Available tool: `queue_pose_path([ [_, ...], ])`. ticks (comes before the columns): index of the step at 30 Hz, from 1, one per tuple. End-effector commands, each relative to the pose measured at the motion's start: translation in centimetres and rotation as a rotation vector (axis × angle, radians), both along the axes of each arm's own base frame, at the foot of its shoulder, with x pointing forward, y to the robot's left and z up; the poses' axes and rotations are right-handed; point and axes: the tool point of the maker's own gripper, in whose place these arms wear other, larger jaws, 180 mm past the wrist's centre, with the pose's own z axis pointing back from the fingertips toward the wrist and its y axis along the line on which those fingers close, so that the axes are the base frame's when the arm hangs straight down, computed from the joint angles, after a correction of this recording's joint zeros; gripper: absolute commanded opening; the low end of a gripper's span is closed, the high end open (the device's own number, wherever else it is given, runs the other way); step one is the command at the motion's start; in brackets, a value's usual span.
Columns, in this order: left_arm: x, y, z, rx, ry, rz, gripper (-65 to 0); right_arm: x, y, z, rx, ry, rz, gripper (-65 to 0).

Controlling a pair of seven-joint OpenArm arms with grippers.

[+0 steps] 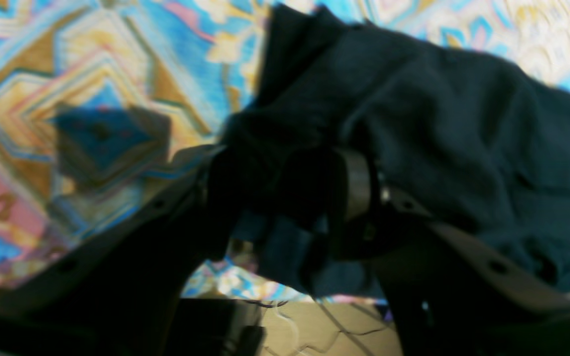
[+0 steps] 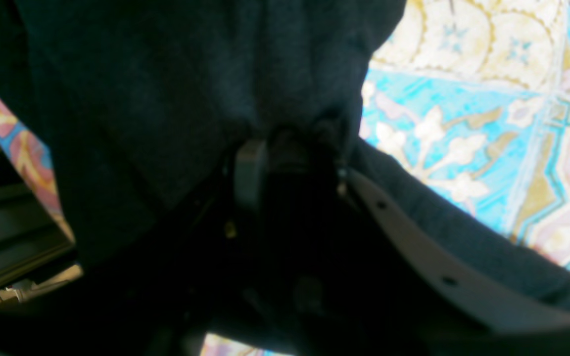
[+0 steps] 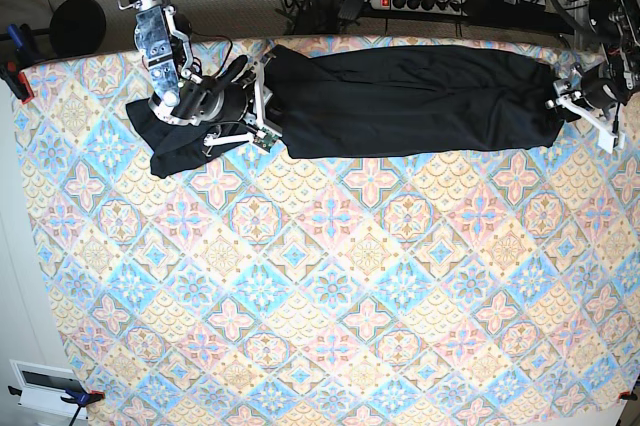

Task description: Layout the t-shirt on the table in an organized manner, then fold the t-shirt properly

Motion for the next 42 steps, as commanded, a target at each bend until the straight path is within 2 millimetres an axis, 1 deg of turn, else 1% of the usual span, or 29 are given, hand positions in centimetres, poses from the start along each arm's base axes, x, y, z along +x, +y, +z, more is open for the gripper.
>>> queue_pose_path([
  [1,0.5,0.9,0.7,0.016,-0.014,0.006,-36.1,0.3,-0.2,0.5,-0.005,-0.018,0.003,-49.2],
  [4,-0.1,1.5,-0.4,-0.007,0.016,0.043,-36.1,0.3,-0.2,0.5,-0.006,-0.018,0.002,-49.2],
  [6,-0.1,1.8,-0.6,-0.004,0.006,0.057,-36.1,0.3,-0.2,0.5,-0.006,-0.018,0.002,-49.2],
  [8,0.1,0.9,-1.5,0.011,0.001,0.038,-36.1,0.4,-0.2,0.6,-0.005,-0.019,0.002,-49.2],
  [11,-0.3,-0.8,-3.2,0.044,0.050,-0.036,-36.1,0.4,-0.2,0.6,-0.005,-0.019,0.002,-49.2],
  [12,-0.4,-1.5,-3.6,0.040,0.063,-0.059,-36.1,0.4,-0.2,0.6,-0.005,-0.019,0.002,-49.2],
  [14,-0.7,-3.5,-4.7,0.005,0.082,-0.088,-36.5,0.3,-0.2,0.5,-0.007,-0.019,0.002,-49.2],
  [16,-1.0,-4.4,-5.2,-0.008,0.095,-0.106,-36.6,0.3,-0.2,0.5,-0.007,-0.019,0.002,-49.2],
  [17,-1.1,-4.4,-5.2,-0.010,0.098,-0.106,-36.8,0.4,-0.2,0.6,-0.006,-0.020,0.003,-49.2],
  [18,-1.7,-4.5,-5.5,-0.011,0.108,-0.106,-37.8,0.4,-0.2,0.7,-0.005,-0.024,0.004,-49.2],
  [20,-1.6,-4.9,-5.3,-0.024,0.095,-0.128,-43.3,0.6,-0.1,1.0,-0.004,-0.034,0.006,-49.2],
  [24,-1.0,-5.8,-4.7,-0.065,0.043,-0.187,-61.5,0.6,-0.3,1.3,-0.023,-0.038,0.010,-49.2],
  [25,-0.8,-5.8,-4.5,-0.070,0.036,-0.190,-65.0,0.7,-0.3,1.3,-0.024,-0.040,0.010,-49.2],
  [27,-0.5,-5.9,-4.2,-0.083,0.019,-0.186,-65.0,0.6,-0.5,1.2,-0.038,-0.032,0.010,-49.2],
  [30,0.4,-4.6,-2.7,-0.111,-0.051,-0.114,-65.0,0.6,-0.5,1.2,-0.041,-0.030,0.010,-49.2],
  [34,1.3,-1.5,-0.2,-0.118,-0.148,0.000,-65.0,0.6,-0.6,1.2,-0.040,-0.032,0.007,-49.2],
  [37,1.4,1.1,1.5,-0.091,-0.201,0.069,-65.0,0.7,-0.5,1.4,-0.034,-0.039,0.008,-49.2],
  [39,1.5,2.4,2.4,-0.071,-0.226,0.095,-65.0,1.0,-0.3,2.1,-0.027,-0.064,0.012,-49.2],
  [42,2.4,3.4,3.6,-0.041,-0.246,0.087,-65.0,1.4,0.2,3.5,-0.016,-0.109,0.021,-49.2],
])
